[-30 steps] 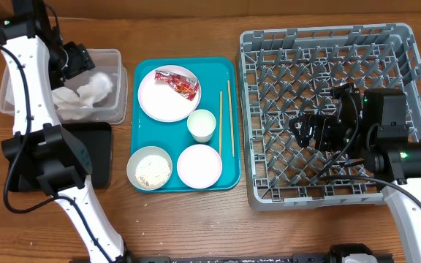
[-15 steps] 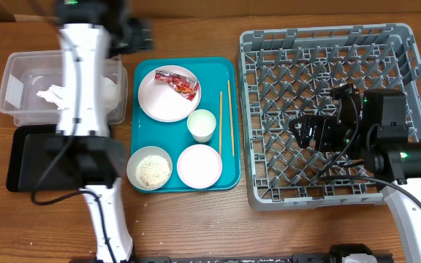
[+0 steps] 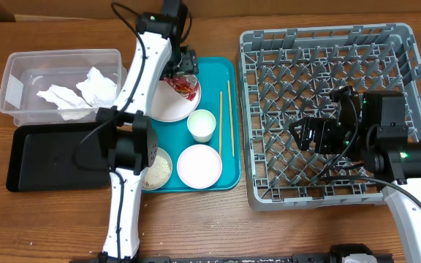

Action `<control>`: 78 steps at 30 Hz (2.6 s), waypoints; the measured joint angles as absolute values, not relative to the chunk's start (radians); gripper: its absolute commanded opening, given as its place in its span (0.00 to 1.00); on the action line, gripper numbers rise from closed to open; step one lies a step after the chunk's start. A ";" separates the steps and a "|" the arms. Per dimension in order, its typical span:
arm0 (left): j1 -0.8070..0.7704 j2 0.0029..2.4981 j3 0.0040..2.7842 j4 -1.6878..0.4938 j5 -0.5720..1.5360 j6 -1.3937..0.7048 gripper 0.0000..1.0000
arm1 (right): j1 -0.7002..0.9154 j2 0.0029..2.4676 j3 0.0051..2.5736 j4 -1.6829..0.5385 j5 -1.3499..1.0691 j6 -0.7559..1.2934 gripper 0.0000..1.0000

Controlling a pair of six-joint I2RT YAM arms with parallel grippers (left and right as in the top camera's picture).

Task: Sort waste into correct bins and load items into the dishwasher
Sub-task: 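Return the left gripper to the plate and grasp the red wrapper, then drop the red wrapper into the clear plastic bin with the left gripper, then grasp the white cup on the teal tray with the left gripper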

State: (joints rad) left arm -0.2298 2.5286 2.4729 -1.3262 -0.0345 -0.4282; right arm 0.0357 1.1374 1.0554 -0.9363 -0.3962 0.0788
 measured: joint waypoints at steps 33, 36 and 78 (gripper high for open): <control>-0.187 2.609 2.595 -1.570 -0.050 -0.409 0.04 | 0.035 1.137 1.055 -0.944 -0.397 0.079 1.00; -0.139 2.540 2.654 -1.607 -0.050 -0.389 0.04 | 0.035 1.137 1.055 -0.944 -0.396 0.078 1.00; -0.032 1.808 2.316 -1.687 0.195 -0.126 0.83 | 0.035 1.137 1.055 -0.957 -0.396 0.078 1.00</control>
State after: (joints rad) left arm -0.0319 1.8084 2.3161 -1.6871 0.1947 -0.1265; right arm 0.0353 1.1374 1.0554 -0.9573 -0.3962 0.0784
